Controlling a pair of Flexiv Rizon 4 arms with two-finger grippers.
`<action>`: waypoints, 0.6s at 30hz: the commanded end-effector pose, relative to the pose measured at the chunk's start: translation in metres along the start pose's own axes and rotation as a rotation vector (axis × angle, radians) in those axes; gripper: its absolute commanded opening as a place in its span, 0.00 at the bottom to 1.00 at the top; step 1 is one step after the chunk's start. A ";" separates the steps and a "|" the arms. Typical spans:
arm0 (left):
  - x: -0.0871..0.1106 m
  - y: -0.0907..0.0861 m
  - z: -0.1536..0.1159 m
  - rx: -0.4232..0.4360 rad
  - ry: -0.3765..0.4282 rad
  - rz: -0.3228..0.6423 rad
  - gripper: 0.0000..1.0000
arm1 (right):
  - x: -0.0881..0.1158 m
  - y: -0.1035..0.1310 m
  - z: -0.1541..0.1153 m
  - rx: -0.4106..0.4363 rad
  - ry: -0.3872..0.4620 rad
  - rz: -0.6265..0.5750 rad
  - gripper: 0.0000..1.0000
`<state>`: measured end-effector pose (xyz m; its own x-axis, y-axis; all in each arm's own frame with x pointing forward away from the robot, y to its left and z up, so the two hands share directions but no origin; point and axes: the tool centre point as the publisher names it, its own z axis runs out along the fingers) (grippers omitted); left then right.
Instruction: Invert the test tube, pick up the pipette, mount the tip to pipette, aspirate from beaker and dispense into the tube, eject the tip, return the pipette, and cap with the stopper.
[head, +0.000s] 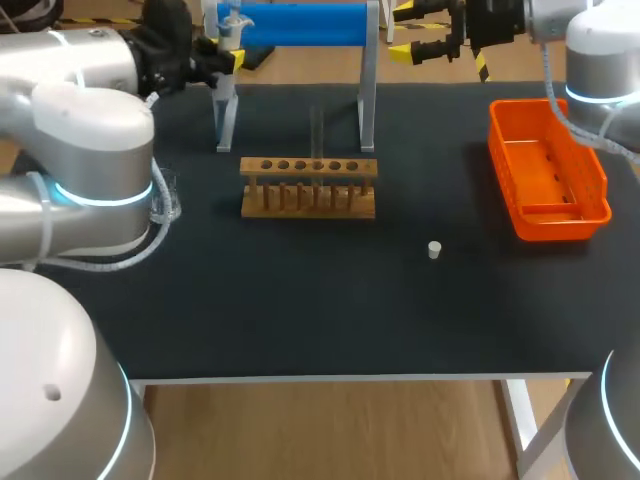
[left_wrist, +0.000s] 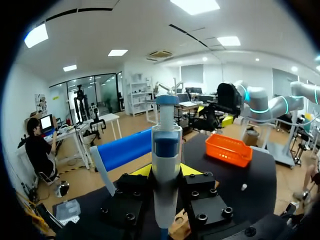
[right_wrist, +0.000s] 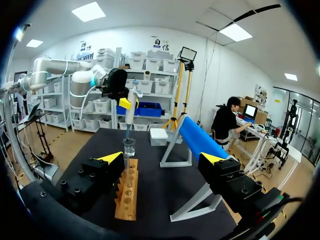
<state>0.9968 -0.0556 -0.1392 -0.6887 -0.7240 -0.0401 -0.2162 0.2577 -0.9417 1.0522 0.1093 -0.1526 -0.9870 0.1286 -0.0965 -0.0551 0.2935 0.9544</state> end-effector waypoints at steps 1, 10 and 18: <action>-0.001 -0.007 0.021 -0.024 -0.075 -0.021 0.00 | 0.000 0.001 -0.001 0.003 0.003 0.000 1.00; 0.001 -0.009 0.024 -0.020 -0.074 -0.025 0.00 | 0.000 0.001 -0.001 0.003 0.003 0.000 1.00; 0.001 -0.009 0.024 -0.020 -0.074 -0.025 0.00 | 0.000 0.001 -0.001 0.003 0.003 0.000 1.00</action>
<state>1.0143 -0.0739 -0.1379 -0.6306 -0.7749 -0.0425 -0.2491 0.2540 -0.9346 1.0522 0.1095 -0.1526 -0.9870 0.1284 -0.0965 -0.0551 0.2934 0.9544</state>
